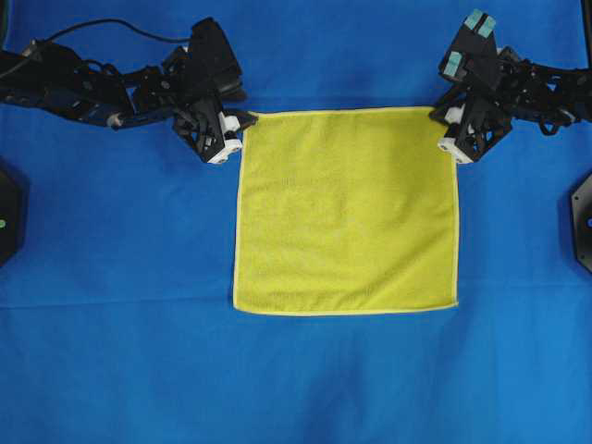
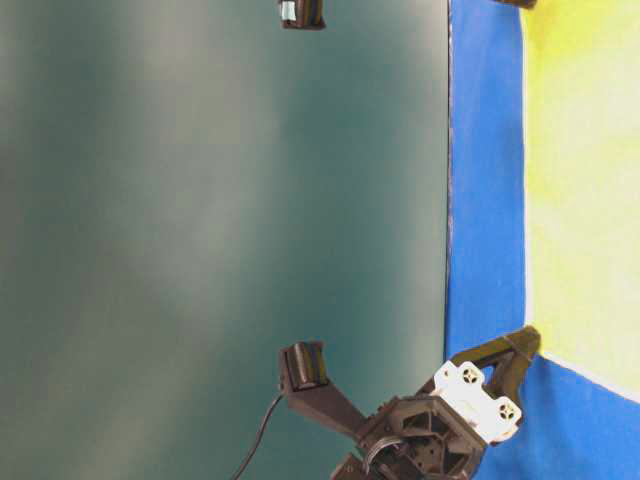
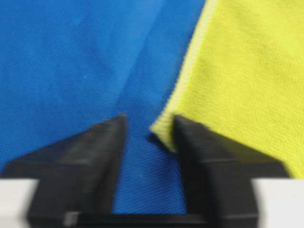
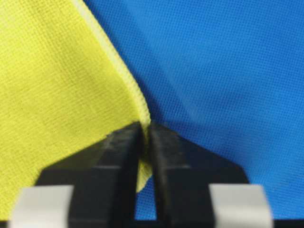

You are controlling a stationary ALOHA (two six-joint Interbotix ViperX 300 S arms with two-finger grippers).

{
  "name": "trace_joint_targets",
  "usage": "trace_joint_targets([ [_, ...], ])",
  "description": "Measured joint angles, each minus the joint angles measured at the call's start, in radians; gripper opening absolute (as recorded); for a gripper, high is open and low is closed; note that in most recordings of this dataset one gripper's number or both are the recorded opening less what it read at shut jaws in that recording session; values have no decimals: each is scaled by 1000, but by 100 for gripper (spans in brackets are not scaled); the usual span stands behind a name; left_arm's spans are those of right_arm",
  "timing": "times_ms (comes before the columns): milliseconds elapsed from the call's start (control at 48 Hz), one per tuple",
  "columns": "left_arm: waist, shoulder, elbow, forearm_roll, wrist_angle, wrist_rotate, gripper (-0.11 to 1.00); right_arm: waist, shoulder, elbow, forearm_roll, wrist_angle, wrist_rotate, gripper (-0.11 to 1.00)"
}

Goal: Fold the yellow towel.
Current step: 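Move both grippers to the towel's far corners and grasp them, then lift the far edge with both grippers and fold it toward the near edge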

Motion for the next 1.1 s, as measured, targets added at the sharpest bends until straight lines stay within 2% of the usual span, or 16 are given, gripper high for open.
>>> trace_joint_targets([
  [21,0,0,-2,0,3,3,22,0,0,2,0,2,0,3],
  [83,-2,2,-3,0,15,14,7,0,0,3,-2,3,2,2],
  [125,-2,2,-3,0,21,20,2,0,0,3,0,3,3,2],
  [396,-2,-9,-18,0,61,37,2,0,-34,8,3,5,8,2],
  [583,5,-89,-43,0,144,77,2,0,-110,9,8,21,8,2],
  [834,5,-143,-46,0,172,75,2,-2,-181,18,11,60,12,2],
  [1000,-26,-147,-43,0,181,71,2,14,-193,21,12,92,17,2],
  [1104,-67,-160,-35,0,207,72,2,61,-212,21,28,140,18,2],
])
